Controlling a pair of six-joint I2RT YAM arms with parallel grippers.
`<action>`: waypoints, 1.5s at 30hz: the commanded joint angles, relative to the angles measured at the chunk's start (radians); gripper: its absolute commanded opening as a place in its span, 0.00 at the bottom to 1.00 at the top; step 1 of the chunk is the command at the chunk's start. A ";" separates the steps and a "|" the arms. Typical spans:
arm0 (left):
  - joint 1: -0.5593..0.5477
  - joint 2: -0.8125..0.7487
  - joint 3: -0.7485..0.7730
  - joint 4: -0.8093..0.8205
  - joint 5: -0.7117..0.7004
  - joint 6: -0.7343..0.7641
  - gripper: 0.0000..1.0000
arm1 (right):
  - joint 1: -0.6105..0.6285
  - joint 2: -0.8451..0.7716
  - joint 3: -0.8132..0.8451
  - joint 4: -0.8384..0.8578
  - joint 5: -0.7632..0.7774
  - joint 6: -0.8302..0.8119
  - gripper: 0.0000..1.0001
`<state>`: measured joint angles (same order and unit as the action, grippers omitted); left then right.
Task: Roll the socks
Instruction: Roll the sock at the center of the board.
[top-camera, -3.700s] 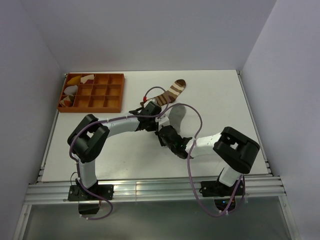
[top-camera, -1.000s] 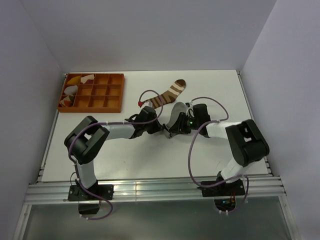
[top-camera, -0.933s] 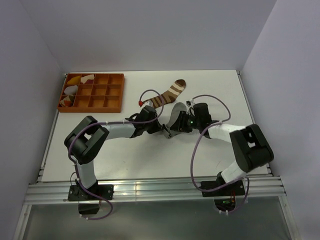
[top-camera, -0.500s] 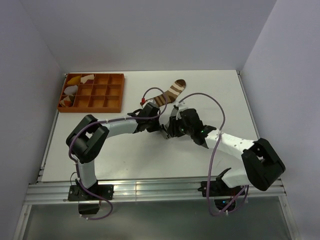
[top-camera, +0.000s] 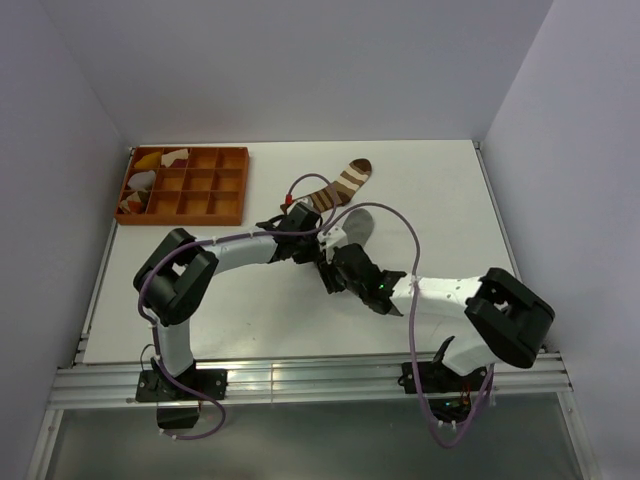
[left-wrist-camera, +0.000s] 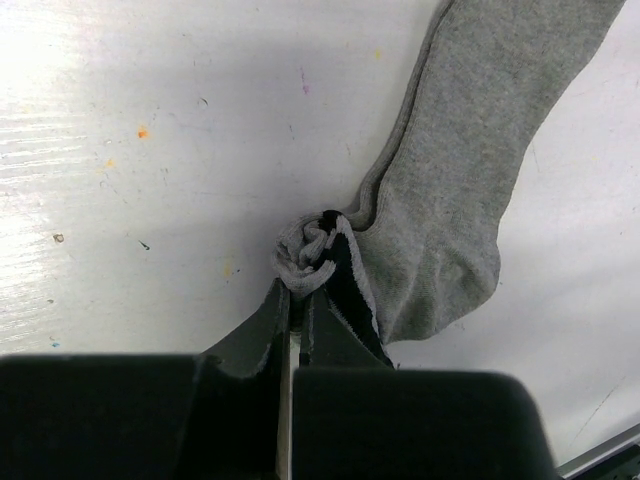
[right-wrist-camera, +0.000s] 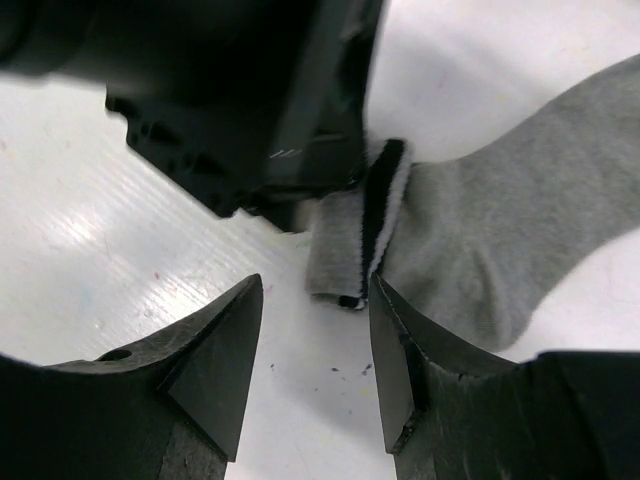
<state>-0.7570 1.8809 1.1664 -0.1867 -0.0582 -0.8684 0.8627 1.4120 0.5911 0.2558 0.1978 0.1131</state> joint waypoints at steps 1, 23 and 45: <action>-0.004 0.026 0.018 -0.071 0.000 0.039 0.00 | 0.045 0.053 0.035 0.065 0.118 -0.065 0.54; 0.010 -0.020 -0.046 0.016 0.049 -0.007 0.22 | 0.115 0.214 0.093 0.014 0.212 0.000 0.00; 0.105 -0.264 -0.326 0.335 0.067 -0.118 0.69 | -0.450 0.332 0.012 0.236 -0.888 0.509 0.00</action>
<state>-0.6495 1.6073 0.8413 0.0479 -0.0372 -0.9863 0.4610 1.6882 0.6411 0.4198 -0.4873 0.4877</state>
